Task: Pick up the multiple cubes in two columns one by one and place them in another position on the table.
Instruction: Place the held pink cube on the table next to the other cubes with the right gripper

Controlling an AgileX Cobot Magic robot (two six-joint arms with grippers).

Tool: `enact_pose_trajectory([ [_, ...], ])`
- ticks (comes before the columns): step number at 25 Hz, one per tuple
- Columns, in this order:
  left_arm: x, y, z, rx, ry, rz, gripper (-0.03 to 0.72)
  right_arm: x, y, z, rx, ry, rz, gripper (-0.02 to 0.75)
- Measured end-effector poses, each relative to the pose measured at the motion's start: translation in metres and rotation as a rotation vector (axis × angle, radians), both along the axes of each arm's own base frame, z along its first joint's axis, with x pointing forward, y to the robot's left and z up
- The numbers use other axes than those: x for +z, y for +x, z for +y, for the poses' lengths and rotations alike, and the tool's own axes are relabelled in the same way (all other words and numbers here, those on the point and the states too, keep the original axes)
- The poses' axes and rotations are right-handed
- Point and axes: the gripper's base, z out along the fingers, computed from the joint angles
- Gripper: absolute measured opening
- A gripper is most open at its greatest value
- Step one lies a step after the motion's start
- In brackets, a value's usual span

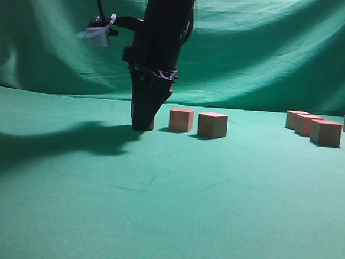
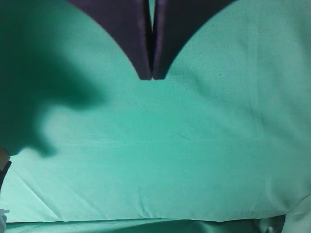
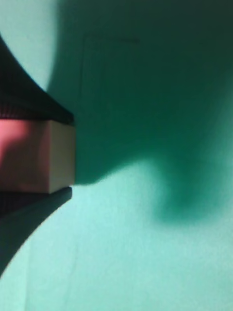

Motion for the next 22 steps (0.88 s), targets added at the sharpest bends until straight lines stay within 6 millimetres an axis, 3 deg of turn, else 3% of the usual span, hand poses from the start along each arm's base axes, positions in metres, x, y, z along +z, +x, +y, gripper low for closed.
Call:
enact_pose_trajectory([
  [9, 0.0, 0.0, 0.0, 0.0, 0.0, 0.0, 0.0, 0.0, 0.0, -0.0001, -0.044, 0.008, 0.011, 0.259],
  [17, 0.0, 0.0, 0.0, 0.0, 0.0, 0.0, 0.0, 0.0014, 0.0013, 0.0003, -0.086, 0.023, 0.003, 0.563],
  [21, 0.0, 0.0, 0.0, 0.0, 0.0, 0.0, 0.0, 0.0061, 0.0014, 0.0004, -0.121, 0.04, 0.0, 0.563],
  [22, 0.0, 0.0, 0.0, 0.0, 0.0, 0.0, 0.0, 0.0088, 0.0012, 0.0002, -0.126, 0.045, -0.003, 0.603],
])
